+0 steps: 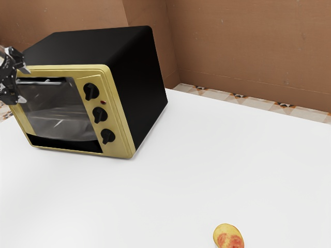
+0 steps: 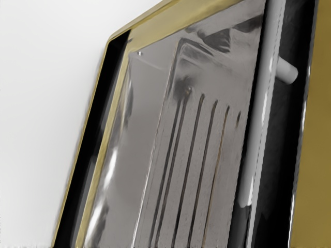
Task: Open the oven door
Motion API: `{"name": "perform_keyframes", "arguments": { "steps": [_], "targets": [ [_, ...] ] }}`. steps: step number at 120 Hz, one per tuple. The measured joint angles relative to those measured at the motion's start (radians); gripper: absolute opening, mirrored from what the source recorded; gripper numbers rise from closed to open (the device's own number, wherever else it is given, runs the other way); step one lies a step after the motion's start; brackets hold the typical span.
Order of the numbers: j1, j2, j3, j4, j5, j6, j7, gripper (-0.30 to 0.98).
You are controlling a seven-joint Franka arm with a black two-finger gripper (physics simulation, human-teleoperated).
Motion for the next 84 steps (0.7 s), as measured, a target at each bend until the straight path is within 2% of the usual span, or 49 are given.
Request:
{"name": "perform_keyframes", "arguments": {
  "steps": [84],
  "targets": [
    [0.0,0.053,0.0,-0.02,-0.063,0.045,0.014,0.69]
  ]
}}
